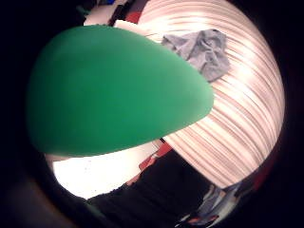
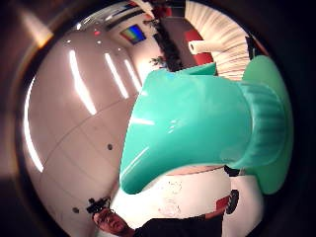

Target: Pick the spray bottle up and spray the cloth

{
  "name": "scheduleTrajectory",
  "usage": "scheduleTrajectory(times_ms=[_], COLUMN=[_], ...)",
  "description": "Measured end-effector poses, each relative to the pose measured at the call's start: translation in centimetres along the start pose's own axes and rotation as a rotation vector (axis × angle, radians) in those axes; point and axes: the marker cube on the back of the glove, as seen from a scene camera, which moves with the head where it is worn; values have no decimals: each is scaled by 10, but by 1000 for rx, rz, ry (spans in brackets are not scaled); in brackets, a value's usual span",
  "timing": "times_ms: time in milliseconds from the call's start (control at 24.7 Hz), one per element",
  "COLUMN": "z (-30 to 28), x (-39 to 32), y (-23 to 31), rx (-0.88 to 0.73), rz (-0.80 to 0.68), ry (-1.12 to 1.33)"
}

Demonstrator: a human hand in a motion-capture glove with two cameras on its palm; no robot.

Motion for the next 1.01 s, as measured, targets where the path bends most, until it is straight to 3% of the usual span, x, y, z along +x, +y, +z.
scheduleTrajectory(times_ms=[606, 1011], z=[2, -5], x=[124, 149], y=[2, 10], rx=[-198, -212], rz=[820, 896], ry=[307, 362])
